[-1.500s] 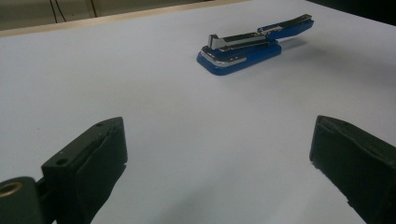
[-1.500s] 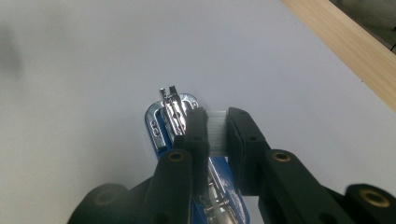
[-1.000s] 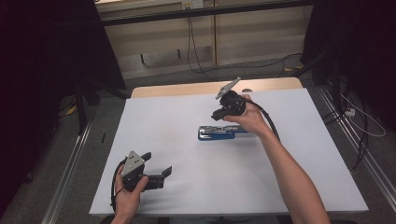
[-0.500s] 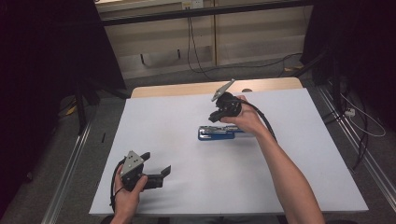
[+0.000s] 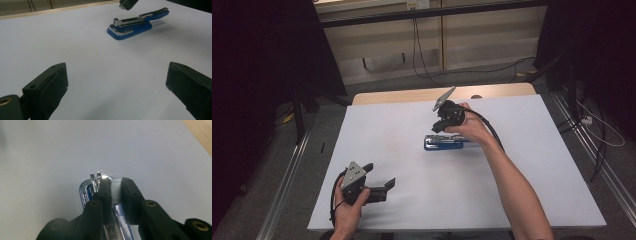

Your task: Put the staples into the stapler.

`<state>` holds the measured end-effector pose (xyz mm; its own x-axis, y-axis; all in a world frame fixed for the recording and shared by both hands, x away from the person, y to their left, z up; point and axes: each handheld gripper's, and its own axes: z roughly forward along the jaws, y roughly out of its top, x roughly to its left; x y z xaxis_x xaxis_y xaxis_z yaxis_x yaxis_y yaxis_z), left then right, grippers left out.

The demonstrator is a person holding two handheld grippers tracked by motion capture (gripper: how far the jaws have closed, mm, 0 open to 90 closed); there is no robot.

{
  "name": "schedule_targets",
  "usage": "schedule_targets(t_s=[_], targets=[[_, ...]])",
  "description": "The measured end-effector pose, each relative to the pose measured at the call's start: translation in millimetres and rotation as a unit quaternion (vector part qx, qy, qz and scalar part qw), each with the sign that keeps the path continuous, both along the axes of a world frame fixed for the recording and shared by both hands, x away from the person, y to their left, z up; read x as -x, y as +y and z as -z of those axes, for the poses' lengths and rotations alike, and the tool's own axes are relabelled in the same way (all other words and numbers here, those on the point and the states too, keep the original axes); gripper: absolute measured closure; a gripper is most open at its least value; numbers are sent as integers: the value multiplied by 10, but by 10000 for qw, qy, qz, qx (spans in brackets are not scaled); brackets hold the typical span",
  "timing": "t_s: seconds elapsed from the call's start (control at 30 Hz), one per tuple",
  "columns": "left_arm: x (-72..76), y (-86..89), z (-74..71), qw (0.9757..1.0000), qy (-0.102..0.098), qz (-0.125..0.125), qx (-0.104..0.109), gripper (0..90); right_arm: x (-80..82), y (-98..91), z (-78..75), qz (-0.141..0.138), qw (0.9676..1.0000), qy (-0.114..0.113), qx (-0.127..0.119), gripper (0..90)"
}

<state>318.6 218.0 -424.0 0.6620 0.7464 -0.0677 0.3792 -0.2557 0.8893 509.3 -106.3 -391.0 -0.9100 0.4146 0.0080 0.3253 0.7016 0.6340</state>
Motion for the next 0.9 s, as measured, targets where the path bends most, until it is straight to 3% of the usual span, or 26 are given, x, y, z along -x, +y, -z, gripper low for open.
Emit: schedule_targets(t_s=[0.33, 0.9], targets=[[0, 0, 0, 10000, -8, 15, -13, 42, 19, 114, 45, -496, 9987, -56, 38, 795], [3, 2, 1, 10000, 11, 39, -8, 42, 28, 147, 110, -704, 9973, -151, 173, 795]])
